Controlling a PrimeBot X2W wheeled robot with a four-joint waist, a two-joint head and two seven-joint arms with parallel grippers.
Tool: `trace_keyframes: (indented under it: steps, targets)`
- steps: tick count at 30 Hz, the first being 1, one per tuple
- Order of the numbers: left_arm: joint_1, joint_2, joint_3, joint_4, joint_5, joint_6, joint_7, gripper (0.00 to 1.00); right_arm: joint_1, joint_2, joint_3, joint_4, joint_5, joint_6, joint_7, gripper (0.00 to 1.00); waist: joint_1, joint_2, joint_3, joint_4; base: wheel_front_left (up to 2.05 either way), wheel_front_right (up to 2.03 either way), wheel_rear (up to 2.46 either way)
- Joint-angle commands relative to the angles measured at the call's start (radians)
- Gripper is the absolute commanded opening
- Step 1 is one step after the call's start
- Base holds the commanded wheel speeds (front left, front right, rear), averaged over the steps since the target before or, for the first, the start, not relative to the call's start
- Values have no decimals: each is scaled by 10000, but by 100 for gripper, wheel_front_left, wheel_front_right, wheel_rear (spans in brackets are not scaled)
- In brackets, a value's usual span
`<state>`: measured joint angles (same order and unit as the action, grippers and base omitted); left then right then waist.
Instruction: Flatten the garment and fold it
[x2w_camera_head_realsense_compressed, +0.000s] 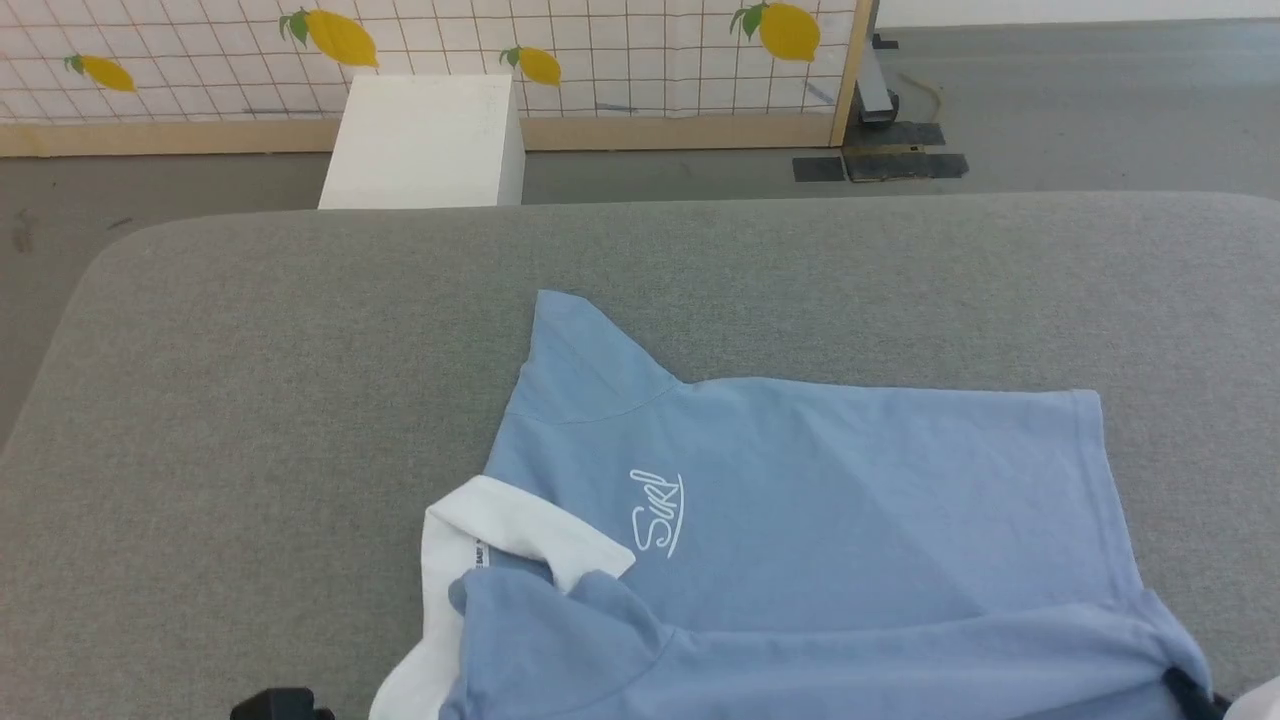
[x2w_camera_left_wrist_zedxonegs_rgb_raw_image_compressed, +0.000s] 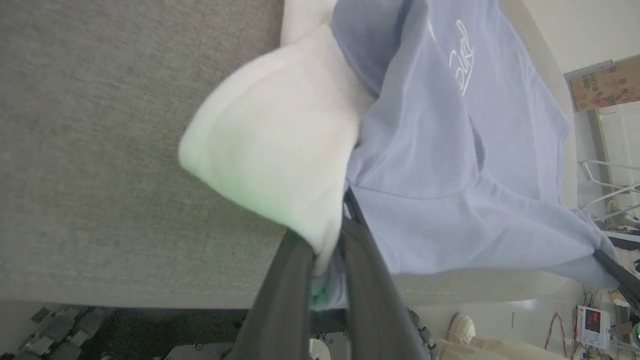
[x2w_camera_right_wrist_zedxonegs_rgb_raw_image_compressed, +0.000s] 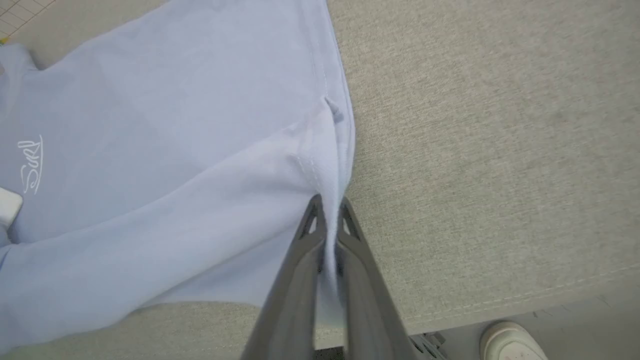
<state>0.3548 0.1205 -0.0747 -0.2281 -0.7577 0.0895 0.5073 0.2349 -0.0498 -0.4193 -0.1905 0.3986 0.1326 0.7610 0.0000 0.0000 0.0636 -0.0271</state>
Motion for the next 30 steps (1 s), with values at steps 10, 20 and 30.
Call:
trace_keyframes:
  steps: [10, 20, 30]
  targets:
    - [-889, 146, 108, 1861, 119, -310, -504, 100, -129, -7, 384, 1444, -115, -19, -1027, 100, 0, 0, -6, 101, 0, 0, 0]
    - [-866, 138, 519, 724, -116, -591, -1203, 100, -165, -6, 209, 294, 60, -19, -1064, 100, 0, 0, -54, 101, 0, 0, 0]
    - [-1839, -182, 766, -951, 2140, -762, -5502, 100, -1206, -6, 639, -1328, -1506, -19, -5229, 100, 0, 0, 299, 277, 0, 0, 0]
